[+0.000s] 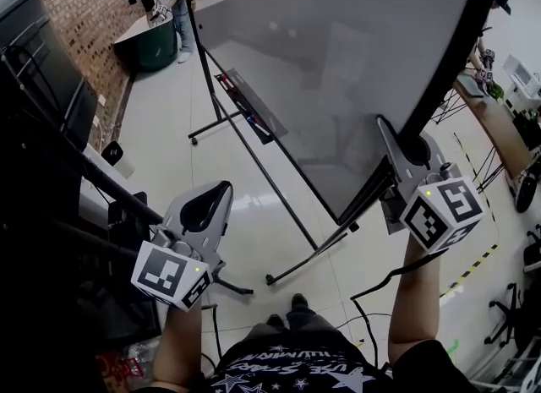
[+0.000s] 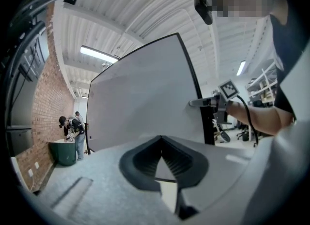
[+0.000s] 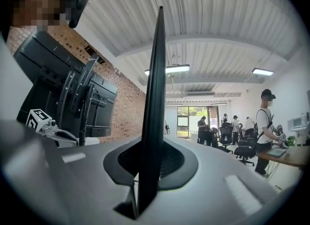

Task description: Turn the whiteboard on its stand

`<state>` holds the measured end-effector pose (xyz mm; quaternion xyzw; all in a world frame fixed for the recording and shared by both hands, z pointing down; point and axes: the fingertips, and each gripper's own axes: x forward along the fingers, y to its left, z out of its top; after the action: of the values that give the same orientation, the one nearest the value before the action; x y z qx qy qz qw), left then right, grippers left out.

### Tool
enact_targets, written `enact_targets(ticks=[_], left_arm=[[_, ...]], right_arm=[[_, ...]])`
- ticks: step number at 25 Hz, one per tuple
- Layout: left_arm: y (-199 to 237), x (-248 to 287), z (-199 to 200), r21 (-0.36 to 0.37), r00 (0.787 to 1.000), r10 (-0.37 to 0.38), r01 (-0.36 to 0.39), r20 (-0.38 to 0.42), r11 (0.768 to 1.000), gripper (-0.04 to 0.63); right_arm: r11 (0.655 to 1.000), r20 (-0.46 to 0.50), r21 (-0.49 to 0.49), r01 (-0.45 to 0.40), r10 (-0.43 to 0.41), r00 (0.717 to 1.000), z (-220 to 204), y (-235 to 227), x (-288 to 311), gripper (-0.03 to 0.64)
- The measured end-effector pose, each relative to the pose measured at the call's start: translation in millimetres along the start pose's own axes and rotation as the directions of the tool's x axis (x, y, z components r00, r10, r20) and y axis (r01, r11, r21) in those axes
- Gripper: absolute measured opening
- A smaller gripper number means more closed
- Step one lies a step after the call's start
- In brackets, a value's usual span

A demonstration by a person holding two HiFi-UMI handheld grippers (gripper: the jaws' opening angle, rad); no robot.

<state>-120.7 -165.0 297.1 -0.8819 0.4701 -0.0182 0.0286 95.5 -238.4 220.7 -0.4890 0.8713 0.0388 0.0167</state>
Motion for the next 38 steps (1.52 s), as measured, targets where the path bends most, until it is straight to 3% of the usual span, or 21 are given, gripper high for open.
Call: enact_targets(ticks=[13,31,38], left_arm=[[-35.8,-3.3,-14.6,-0.025,0.993,-0.117,0.116,-0.020,0.993,0.005],[-112.7,5.9,19.1,0.012,0.998,-0.066,0.065,0.023,0.998,0.005],[-169.2,13.7,33.4,0.013,0.990,-0.138,0.138,0.041,0.990,0.005]], right_arm=[[1.000,0.009,-0.011,0.011,-0.010,1.000,6.3,-5.8,-67.6,0.048],[1.000,0.017,0.010,-0.020,0.019,1.000,5.9,-4.8,-141.0,0.048],[1.000,0.025,0.011,-0.025,0.025,0.999,7.7,-4.9,-170.1,0.048]])
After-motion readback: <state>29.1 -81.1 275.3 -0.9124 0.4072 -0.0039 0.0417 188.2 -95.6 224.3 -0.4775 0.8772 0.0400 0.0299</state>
